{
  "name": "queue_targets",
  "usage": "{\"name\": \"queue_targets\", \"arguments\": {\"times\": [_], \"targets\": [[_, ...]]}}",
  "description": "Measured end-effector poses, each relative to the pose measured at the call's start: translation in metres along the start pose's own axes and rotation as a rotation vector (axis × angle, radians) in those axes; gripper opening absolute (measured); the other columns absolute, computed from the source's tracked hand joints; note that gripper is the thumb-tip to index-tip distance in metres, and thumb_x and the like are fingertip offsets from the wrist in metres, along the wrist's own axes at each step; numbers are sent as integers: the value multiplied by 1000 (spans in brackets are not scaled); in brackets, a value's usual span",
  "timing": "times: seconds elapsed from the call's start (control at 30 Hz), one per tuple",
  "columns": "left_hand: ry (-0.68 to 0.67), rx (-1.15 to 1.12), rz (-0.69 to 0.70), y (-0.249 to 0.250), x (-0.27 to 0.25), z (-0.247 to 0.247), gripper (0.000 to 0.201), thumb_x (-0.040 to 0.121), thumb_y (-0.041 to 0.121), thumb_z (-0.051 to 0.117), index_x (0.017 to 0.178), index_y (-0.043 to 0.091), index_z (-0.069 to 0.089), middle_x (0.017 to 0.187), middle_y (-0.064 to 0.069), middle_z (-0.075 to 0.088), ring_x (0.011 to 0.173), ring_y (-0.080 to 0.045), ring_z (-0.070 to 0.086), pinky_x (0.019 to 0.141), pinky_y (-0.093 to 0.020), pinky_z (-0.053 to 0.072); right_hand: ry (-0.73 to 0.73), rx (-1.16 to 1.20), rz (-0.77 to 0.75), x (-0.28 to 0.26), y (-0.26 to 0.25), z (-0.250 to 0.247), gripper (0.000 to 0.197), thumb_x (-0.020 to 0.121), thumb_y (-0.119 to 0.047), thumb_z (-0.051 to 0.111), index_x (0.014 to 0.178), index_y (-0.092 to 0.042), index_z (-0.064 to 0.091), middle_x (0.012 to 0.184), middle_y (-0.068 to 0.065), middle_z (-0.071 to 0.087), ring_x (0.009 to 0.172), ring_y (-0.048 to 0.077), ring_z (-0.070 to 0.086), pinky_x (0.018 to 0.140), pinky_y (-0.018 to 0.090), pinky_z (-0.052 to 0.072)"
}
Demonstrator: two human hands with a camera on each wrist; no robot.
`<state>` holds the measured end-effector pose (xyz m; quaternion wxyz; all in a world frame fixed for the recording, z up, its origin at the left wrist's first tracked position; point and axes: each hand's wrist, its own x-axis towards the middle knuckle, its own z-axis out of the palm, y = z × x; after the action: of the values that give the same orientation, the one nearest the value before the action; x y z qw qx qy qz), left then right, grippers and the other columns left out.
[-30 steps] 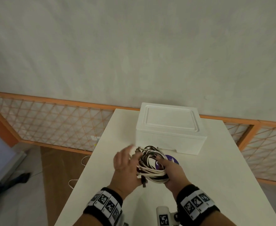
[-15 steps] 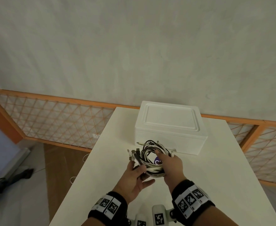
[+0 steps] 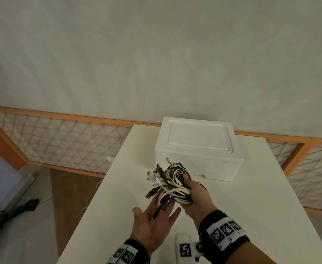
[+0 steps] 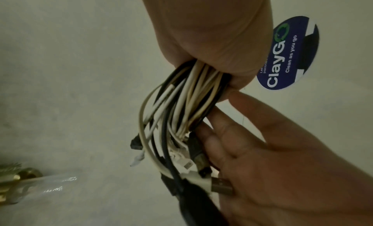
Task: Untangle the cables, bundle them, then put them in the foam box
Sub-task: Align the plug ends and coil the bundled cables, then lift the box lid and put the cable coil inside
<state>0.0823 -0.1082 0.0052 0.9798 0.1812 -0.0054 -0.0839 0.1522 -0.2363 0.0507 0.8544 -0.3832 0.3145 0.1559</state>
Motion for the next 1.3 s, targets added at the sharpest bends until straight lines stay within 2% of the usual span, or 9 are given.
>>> {"name": "queue_targets", "arguments": {"times": [0.07,0.2,0.27,0.37,0.47,0.63,0.73,0.9,1.3], "targets": [[-19,146,49,4,4,-14,69,92,35,53,150,14,21,156,-10,28,146,-25,16,117,-49,6,-37,53,56,2,-1,1,35,90,-21,61,116,1,61,112,22,67,90,35,68,53,36,57],[71,51,-157,10,15,-13,65,45,12,85,108,16,73,116,-11,67,111,-27,63,88,-45,48,-62,71,110,10,-2,6,35,90,-24,61,117,-2,61,97,17,72,72,30,72,51,34,56],[158,12,-133,15,22,-6,40,53,22,79,91,11,74,103,-14,68,97,-31,67,80,-41,50,-58,58,115,15,0,7,33,91,-23,60,115,-2,62,88,17,73,67,29,72,50,35,57],[349,-56,-137,18,29,-8,41,77,40,60,98,5,66,105,-19,67,101,-36,63,96,-46,43,-52,43,115,19,2,7,31,91,-21,61,113,0,62,81,17,73,63,28,71,49,36,57],[275,-81,-159,13,29,-18,34,59,15,63,92,6,65,110,-19,66,109,-38,61,99,-52,41,-40,24,120,27,3,8,32,90,-21,62,113,1,62,83,17,73,64,29,71,50,36,57],[242,269,-200,10,35,-30,73,68,-3,79,131,21,49,132,-7,60,118,-25,60,88,-41,54,-6,16,127,44,10,10,33,88,-20,65,113,1,61,89,19,73,68,32,72,52,38,57],[214,546,-207,14,38,-30,58,91,-16,45,128,28,44,129,-3,62,115,-17,62,88,-33,49,41,-26,101,55,19,5,34,86,-22,67,112,-1,62,97,20,72,76,33,72,59,40,58],[449,499,-192,9,52,-18,51,73,15,77,118,3,57,117,-24,65,109,-33,64,101,-46,46,115,-253,-2,65,31,3,40,81,-28,73,108,-1,61,96,16,70,83,33,69,71,44,58],[659,386,-208,23,69,-30,16,86,2,58,98,-5,66,95,-23,71,80,-29,70,65,-35,60,-121,-606,-191,63,33,-4,40,81,-33,72,113,-11,59,98,5,73,91,17,70,68,26,54]]}}
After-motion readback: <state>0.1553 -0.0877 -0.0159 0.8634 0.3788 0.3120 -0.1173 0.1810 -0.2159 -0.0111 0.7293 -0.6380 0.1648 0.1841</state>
